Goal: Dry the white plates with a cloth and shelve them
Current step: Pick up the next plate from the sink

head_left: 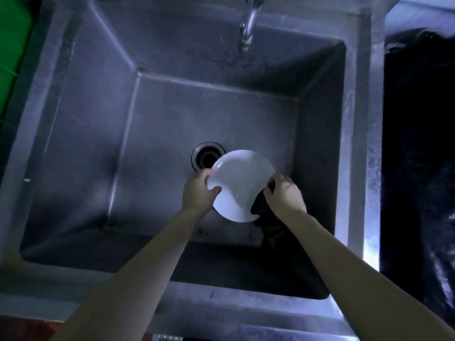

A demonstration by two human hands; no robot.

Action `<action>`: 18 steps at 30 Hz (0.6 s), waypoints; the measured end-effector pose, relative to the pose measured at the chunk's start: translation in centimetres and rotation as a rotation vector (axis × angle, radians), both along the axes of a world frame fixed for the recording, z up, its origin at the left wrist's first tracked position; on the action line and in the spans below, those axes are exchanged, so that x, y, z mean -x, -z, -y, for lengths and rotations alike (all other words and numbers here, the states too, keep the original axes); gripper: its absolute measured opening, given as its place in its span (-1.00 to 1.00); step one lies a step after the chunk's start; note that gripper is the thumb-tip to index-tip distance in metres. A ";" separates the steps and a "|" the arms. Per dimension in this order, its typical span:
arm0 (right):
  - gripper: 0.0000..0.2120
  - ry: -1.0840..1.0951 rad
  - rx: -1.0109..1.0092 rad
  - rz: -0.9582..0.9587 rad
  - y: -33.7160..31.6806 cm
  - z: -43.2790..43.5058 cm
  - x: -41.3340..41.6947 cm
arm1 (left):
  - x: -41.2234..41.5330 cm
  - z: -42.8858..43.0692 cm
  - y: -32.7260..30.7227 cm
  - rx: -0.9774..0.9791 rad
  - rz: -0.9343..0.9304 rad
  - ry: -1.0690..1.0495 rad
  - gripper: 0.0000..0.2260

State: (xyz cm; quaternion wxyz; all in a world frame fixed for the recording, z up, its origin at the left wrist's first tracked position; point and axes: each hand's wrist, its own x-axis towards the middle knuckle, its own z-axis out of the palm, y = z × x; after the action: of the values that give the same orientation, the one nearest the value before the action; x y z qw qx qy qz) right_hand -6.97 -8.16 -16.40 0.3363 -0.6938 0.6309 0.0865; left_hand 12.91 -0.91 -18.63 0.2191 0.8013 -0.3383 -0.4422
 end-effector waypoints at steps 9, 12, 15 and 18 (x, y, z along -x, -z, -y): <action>-0.48 0.063 -0.076 -0.167 5.9 0.7 0.7 | 0.4 -0.1 4.2 -0.085 0.072 0.037 -0.49; -0.54 0.103 -0.088 -0.158 6.5 0.5 1.1 | 0.4 -0.1 4.5 -0.079 0.074 0.006 -0.52; -0.44 0.101 -0.108 -0.129 6.7 0.4 1.5 | 0.4 -0.1 4.5 -0.091 0.026 -0.026 -0.48; -0.48 0.131 -0.106 -0.013 6.6 0.4 1.7 | 0.3 0.1 4.4 -0.105 -0.057 -0.088 -0.47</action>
State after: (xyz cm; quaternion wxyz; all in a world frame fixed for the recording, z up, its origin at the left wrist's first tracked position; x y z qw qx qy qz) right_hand -8.67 -8.56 -22.96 0.3732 -0.6316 0.6718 0.1021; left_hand 12.63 -0.99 -23.00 0.2055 0.8127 -0.2728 -0.4721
